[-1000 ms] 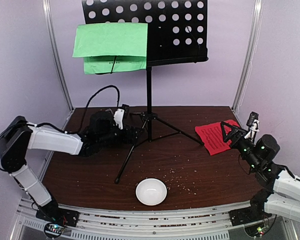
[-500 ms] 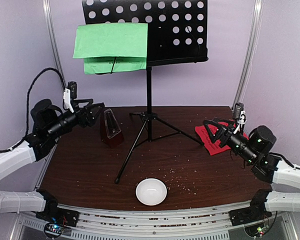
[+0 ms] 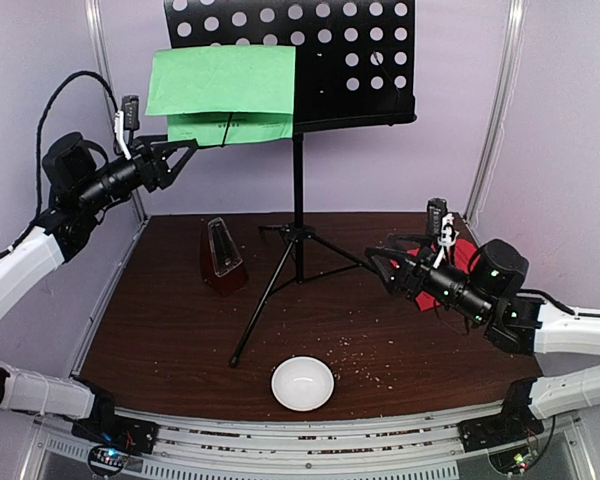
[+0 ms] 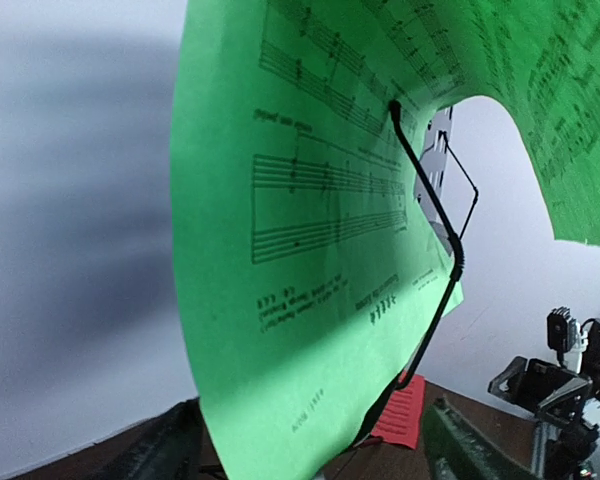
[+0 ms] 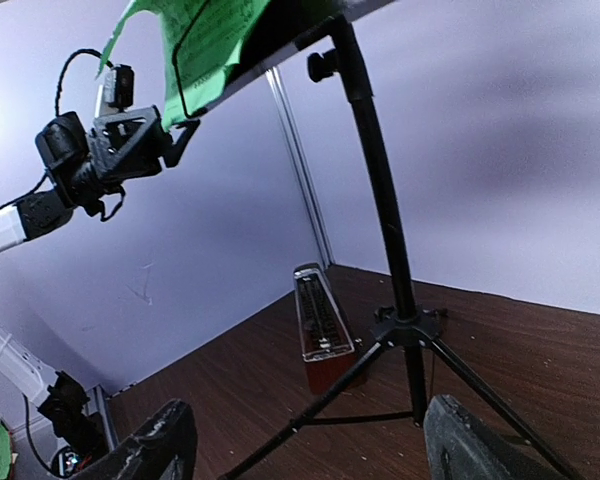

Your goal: Pack up the instrument practice props

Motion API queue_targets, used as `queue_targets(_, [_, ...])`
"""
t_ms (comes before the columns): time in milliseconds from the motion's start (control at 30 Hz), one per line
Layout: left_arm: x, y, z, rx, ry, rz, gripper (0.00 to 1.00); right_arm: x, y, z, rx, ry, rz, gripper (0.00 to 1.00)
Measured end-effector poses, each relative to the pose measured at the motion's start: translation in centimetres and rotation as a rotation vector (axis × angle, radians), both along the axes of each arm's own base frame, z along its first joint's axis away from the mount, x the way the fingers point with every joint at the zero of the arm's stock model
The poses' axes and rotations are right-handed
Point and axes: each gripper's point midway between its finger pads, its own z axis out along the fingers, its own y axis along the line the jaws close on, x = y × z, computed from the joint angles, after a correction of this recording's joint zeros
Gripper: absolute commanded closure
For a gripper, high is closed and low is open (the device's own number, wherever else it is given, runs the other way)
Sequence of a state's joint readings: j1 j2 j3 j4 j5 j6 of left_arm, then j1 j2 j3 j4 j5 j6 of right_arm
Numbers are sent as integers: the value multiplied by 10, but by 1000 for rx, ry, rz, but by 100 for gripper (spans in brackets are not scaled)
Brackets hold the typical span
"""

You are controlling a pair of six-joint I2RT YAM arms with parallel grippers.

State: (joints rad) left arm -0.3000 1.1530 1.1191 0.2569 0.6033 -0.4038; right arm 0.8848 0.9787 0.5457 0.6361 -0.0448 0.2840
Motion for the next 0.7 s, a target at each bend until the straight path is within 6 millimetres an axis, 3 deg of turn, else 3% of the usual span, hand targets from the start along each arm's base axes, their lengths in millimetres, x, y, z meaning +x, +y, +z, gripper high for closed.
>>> queue_targets(167, [9, -4, 1, -9, 37, -37, 34, -2, 42, 42, -9, -51, 55, 25])
queue_targets(300, [9, -2, 3, -22, 48, -43, 38, -3, 79, 63, -17, -72, 100, 28])
queue_targets(500, [13, 9, 5, -44, 64, -29, 65, 0, 135, 74, -57, -60, 143, 34])
queue_targets(700, [12, 11, 8, -49, 65, -41, 89, -2, 175, 108, -42, -66, 168, 44])
